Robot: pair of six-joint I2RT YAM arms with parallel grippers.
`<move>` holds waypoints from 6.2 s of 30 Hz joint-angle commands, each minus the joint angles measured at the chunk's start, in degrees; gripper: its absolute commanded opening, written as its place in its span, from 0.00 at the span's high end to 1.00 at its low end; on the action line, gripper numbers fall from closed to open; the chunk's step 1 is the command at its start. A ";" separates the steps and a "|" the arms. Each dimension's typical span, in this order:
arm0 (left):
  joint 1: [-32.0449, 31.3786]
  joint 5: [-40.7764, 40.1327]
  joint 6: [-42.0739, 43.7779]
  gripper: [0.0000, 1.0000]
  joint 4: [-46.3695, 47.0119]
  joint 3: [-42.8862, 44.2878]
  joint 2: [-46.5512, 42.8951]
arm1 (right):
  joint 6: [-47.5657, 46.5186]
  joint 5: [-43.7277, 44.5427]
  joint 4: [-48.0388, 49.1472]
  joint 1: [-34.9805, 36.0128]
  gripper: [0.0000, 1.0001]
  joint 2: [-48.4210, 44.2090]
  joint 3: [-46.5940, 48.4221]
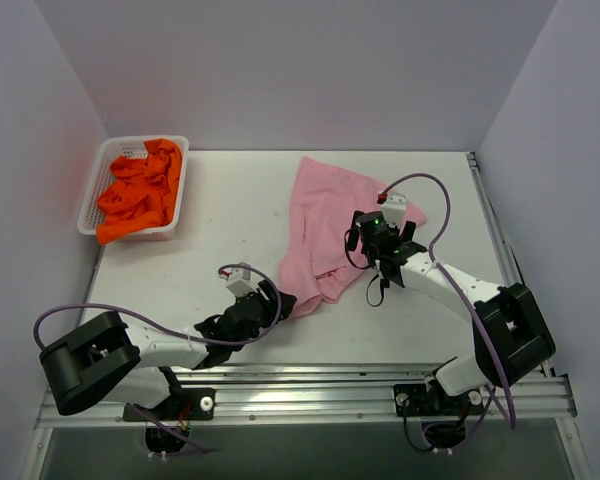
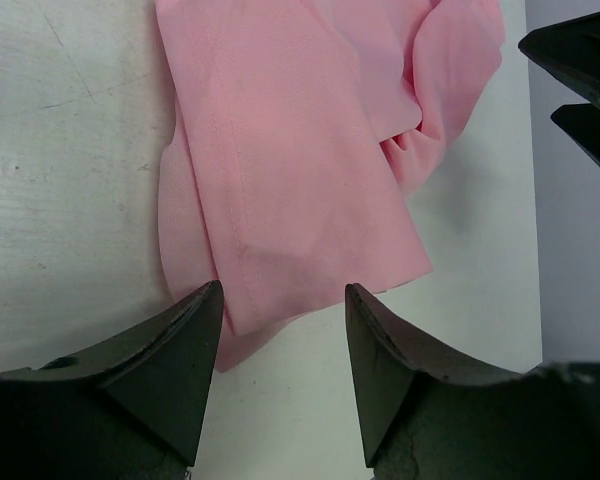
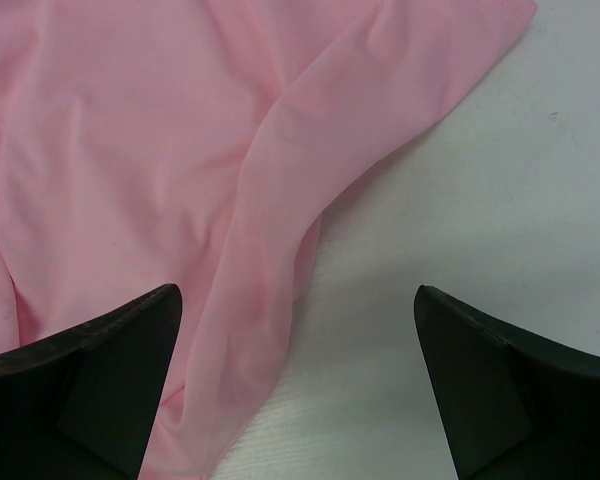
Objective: Fold and stack the t-shirts
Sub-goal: Flatten out the tshirt
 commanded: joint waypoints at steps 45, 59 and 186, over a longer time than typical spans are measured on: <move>-0.25 -2.83 1.21 0.39 0.67 0.87 1.18 | 0.78 2.33 -0.95 0.78 0.04 2.08 2.48; -0.16 0.16 1.04 0.39 7.00 2.54 7.95 | 0.78 2.68 -1.04 0.87 0.04 2.69 2.66; 1.69 -12.67 4.11 0.98 -54.26 -1.59 -54.37 | -7.92 -1.18 -22.14 3.42 0.29 44.88 61.10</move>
